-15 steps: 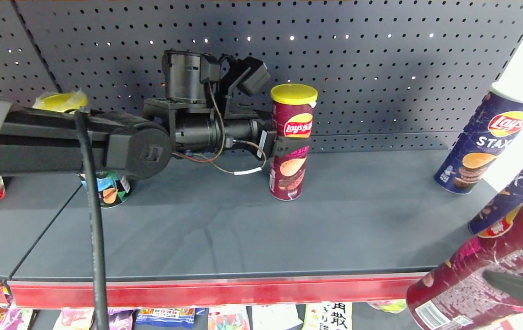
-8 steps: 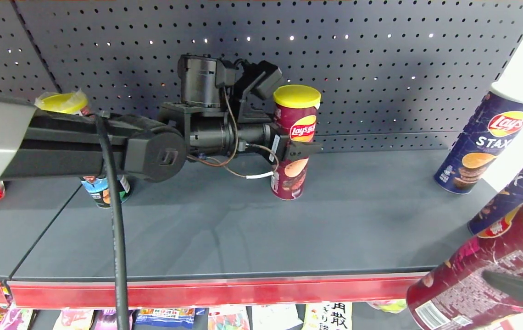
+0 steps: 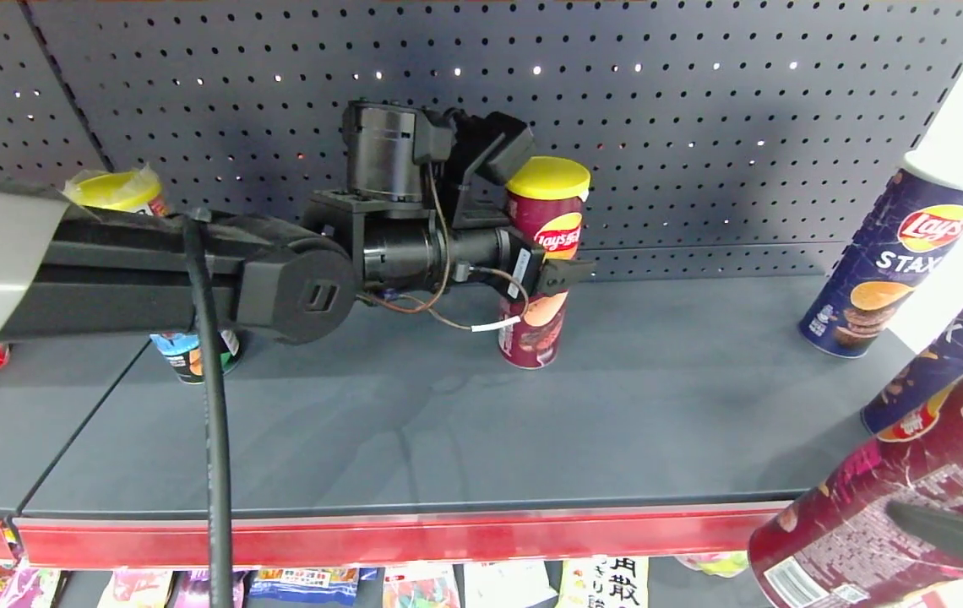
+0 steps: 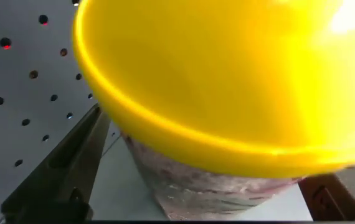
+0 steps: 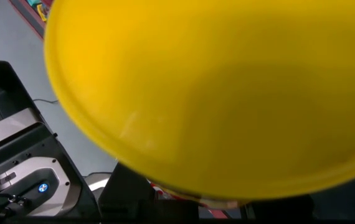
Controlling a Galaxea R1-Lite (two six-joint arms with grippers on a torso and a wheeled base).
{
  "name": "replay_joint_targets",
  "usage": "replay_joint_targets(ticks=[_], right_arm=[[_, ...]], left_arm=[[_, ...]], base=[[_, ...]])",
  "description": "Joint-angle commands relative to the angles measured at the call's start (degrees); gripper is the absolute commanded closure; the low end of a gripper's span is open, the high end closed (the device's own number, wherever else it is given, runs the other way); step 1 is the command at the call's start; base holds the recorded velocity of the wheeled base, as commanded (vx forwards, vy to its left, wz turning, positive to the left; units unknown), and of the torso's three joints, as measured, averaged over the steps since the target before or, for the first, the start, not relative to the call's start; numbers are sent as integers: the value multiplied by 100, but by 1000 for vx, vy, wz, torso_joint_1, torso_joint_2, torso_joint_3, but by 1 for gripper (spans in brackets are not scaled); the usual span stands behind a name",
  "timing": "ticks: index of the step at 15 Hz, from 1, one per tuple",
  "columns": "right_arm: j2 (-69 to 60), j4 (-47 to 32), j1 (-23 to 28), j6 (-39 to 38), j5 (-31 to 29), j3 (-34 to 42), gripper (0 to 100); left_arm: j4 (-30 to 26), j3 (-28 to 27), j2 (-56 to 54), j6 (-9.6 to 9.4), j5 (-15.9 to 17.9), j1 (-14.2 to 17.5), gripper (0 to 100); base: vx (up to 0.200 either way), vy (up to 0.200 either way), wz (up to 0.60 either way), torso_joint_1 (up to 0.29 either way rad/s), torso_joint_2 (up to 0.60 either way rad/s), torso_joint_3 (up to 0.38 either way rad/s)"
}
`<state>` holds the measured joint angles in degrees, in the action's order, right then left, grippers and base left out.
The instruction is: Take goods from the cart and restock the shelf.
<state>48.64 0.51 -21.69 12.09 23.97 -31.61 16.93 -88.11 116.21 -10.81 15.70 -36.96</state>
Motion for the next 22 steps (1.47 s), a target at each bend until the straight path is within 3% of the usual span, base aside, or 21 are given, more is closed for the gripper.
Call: replay_joint_targets(ticks=[1, 9, 10, 16, 20, 22], right_arm=[[5, 2, -2, 4, 3, -3, 100], [-12, 2, -2, 4, 3, -3, 100], [-12, 2, -2, 4, 3, -3, 100], [-12, 2, -2, 4, 3, -38, 100], [-4, 2, -2, 4, 3, -65, 100], [-4, 10, -2, 4, 12, -82, 100]], left_arm=[[3, -4, -29, 9, -76, -101, 0], [12, -92, 209, 53, -208, -136, 0], [3, -101, 218, 79, -173, -145, 100], [3, 163, -99, 88, 363, -109, 100], [38, 1103, -837, 62, 1392, 101, 100], [179, 1525, -1066, -202, 2086, 339, 100]], base=[[0, 0, 0, 0, 0, 0], [0, 0, 0, 0, 0, 0], [0, 0, 0, 0, 0, 0], [0, 0, 0, 0, 0, 0], [0, 0, 0, 0, 0, 0], [0, 0, 0, 0, 0, 0]])
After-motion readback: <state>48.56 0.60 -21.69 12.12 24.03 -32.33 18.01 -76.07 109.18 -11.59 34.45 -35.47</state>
